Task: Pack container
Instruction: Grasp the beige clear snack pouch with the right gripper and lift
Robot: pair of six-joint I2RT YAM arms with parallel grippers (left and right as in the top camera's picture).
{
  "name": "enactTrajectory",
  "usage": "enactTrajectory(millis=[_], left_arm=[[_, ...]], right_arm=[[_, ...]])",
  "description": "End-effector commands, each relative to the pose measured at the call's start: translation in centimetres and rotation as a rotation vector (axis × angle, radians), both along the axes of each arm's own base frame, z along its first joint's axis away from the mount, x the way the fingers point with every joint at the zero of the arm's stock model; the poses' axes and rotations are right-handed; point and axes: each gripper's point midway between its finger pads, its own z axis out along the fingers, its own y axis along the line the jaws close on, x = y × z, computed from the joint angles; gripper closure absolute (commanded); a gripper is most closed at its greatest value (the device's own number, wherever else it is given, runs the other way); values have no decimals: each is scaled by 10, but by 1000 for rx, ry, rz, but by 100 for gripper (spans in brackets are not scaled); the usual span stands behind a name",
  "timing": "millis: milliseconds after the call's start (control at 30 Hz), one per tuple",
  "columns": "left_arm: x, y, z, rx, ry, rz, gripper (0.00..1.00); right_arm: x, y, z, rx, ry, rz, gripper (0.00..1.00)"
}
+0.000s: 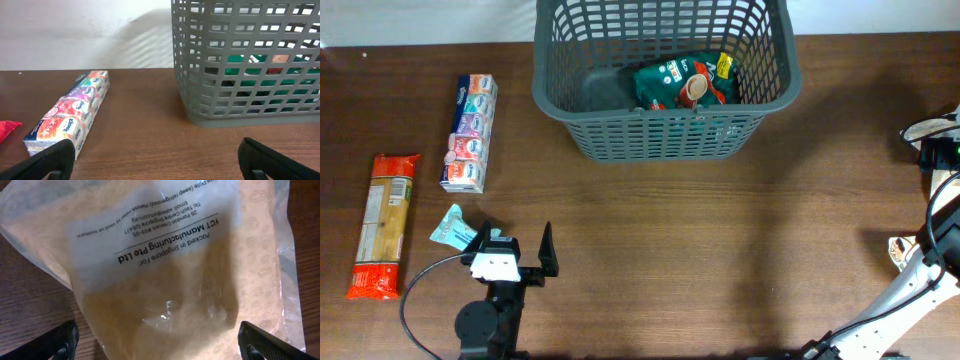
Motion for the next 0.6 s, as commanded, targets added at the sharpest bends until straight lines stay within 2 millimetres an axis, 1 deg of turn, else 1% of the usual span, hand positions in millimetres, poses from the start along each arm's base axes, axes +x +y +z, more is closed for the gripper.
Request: enactTrajectory(millis=[0,100,267,433,500,533,567], left_arm=[[0,0,-1,6,-5,-2,1],[0,0,-1,6,-5,-3,1],[0,0,-1,6,-5,-3,1],[0,0,-1,6,-5,-3,1],[0,0,-1,6,-4,-2,1],[0,0,-1,6,-5,-2,1],[0,0,-1,6,-4,-2,1]], right_arm=[[-3,1,-9,24,6,-7,3],[-4,2,-10,30,11,-9,5],[-6,5,-11,41,22,-9,3],[-6,6,-12,51,16,-6,3],[-6,7,-12,58,12,-6,6],[-6,7,-12,63,8,-6,11],[-6,7,-12,67,5,-8,18]])
